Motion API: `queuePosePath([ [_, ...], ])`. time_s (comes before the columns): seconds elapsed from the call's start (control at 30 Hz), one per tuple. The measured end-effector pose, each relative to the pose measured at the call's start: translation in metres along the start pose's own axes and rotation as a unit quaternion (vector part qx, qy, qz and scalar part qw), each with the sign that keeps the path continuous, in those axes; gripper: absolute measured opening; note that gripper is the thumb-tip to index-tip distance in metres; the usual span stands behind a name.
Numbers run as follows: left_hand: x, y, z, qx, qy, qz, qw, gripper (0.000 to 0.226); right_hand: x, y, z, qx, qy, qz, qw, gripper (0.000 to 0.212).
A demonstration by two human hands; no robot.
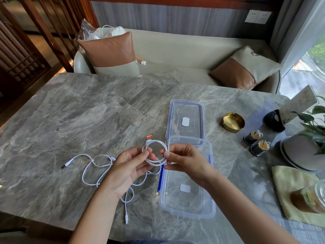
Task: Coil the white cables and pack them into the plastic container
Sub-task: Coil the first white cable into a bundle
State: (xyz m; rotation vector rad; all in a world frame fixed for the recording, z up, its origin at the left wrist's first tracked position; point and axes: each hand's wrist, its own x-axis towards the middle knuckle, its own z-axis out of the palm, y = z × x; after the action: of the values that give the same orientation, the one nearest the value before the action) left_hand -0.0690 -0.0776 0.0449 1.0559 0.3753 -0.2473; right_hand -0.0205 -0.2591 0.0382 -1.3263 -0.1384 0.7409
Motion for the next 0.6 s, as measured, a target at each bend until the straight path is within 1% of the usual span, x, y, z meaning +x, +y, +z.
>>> queuePosePath([
  [0.07,0.0003,-0.0019,0.0007,-0.071,-0.017,-0.032,0.997,0.016,-0.0021,-0.0034,-0.0027,0.015,-0.019,0.016,1.000,0.005],
  [0.13,0.0028,-0.0034,0.0029,-0.119,-0.016,-0.055,0.991,0.020,-0.0040,-0.0069,-0.0036,0.032,-0.038,0.029,0.998,0.006],
  [0.2,0.0067,-0.0043,0.0050,-0.142,-0.008,-0.068,0.988,0.020,-0.0054,-0.0091,-0.0040,0.050,-0.056,0.040,0.996,0.008],
  [0.23,0.0083,-0.0045,0.0057,-0.136,-0.009,-0.066,0.988,0.019,-0.0059,-0.0096,-0.0046,0.057,-0.063,0.045,0.995,0.008],
  [0.3,0.0098,-0.0045,0.0062,-0.090,-0.017,-0.047,0.995,0.016,-0.0067,-0.0101,-0.0064,0.073,-0.070,0.053,0.993,0.008],
  [0.37,0.0098,-0.0035,0.0056,-0.013,-0.021,-0.016,1.000,0.017,-0.0069,-0.0091,-0.0073,0.092,-0.070,0.060,0.992,0.009],
  [0.43,0.0093,-0.0008,0.0058,0.068,-0.014,0.012,0.998,0.018,-0.0063,-0.0064,-0.0062,0.113,-0.067,0.065,0.989,0.010],
  [0.5,0.0096,0.0005,0.0055,0.122,-0.006,0.024,0.992,0.019,-0.0056,-0.0043,-0.0056,0.130,-0.062,0.061,0.988,0.010],
  [0.53,0.0097,0.0002,0.0048,0.136,-0.005,0.024,0.990,0.020,-0.0051,-0.0052,-0.0053,0.119,-0.063,0.055,0.989,0.009],
  [0.6,0.0085,-0.0020,0.0025,0.159,-0.012,0.017,0.987,0.027,-0.0042,-0.0101,-0.0046,0.035,-0.061,0.035,0.997,0.011],
])
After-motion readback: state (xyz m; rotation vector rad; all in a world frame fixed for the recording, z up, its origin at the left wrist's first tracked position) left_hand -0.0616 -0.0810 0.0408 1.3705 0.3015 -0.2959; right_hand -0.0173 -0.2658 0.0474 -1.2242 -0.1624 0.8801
